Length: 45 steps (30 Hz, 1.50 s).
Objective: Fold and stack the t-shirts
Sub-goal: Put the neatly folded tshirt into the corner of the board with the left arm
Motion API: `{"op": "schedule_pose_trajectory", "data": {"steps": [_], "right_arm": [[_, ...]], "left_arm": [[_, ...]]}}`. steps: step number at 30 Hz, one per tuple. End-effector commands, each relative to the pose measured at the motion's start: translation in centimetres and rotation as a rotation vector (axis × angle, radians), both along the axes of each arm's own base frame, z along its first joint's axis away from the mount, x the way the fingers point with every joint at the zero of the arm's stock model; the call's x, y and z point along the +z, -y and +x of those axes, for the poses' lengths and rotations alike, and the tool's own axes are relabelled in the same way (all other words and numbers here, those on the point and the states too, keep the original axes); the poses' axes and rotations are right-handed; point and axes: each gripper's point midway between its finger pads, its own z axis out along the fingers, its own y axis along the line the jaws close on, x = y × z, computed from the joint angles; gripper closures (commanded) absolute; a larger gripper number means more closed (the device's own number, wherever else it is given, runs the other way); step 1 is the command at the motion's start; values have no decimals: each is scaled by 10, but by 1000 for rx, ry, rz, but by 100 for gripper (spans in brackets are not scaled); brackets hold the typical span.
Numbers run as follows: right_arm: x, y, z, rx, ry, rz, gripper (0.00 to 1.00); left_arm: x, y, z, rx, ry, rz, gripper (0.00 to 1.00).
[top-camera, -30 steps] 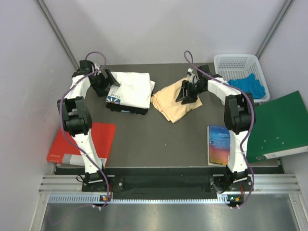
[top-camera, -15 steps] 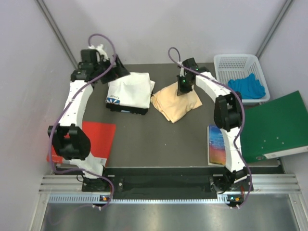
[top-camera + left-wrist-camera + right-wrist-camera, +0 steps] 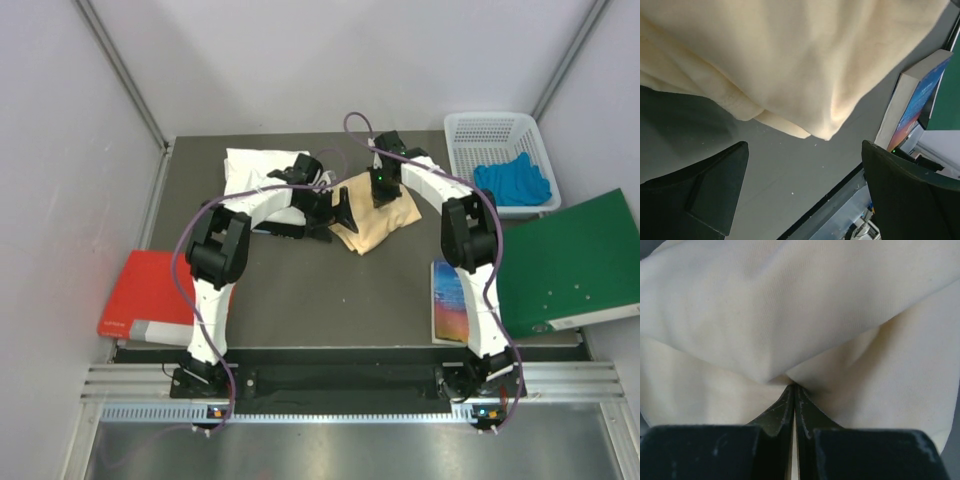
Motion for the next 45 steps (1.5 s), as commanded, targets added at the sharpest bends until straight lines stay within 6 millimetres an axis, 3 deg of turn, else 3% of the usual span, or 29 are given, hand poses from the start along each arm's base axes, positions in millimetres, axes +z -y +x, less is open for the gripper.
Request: {"op": "schedule_pose_trajectory", "data": {"steps": [1,7,10,15,17,18,20,21,22,23,25,27,30,33,36,40,45], "right_arm": [[-26,26,-12,-18,-51,-106,100],[-25,21,-13,-14,-52,-78,100],[-21,19,-14,-6,-55,-60,100],[-11,18,-14,10,-41,-53,100],[-7,17,-14,15,-37,-51,100],[-5,17,-14,18,-37,-50,100],[-3,17,-15,22,-35,-47,100],[-3,16,-15,24,-37,-44,100],[-3,16,-16,27,-38,-42,100],[-3,16,-16,27,-40,-41,100],[-2,15,-15,27,-37,-36,100],[-2,15,-17,27,-45,-32,100],[9,17,-15,17,-26,-18,100],[37,17,-10,1,19,30,96],[77,20,-1,-17,102,82,81],[125,21,2,-24,214,137,50],[138,23,3,-42,257,160,34]], "left_arm": [[7,2,8,71,-10,-11,1],[-21,1,8,124,-17,78,1],[-32,10,10,117,-25,98,1],[-45,37,19,78,6,150,1],[-39,49,26,63,35,145,1],[-48,55,24,52,31,161,1],[-44,63,30,41,48,157,13],[-56,65,27,29,26,163,24],[-54,68,30,29,26,152,37],[-57,68,29,27,14,161,70],[-64,68,31,22,11,179,100],[-67,59,31,14,5,220,100],[-45,50,43,12,64,247,100],[-14,37,61,36,149,260,100],[16,28,71,22,214,236,100],[53,26,73,-55,276,181,100],[85,15,74,-119,393,212,100]]}}
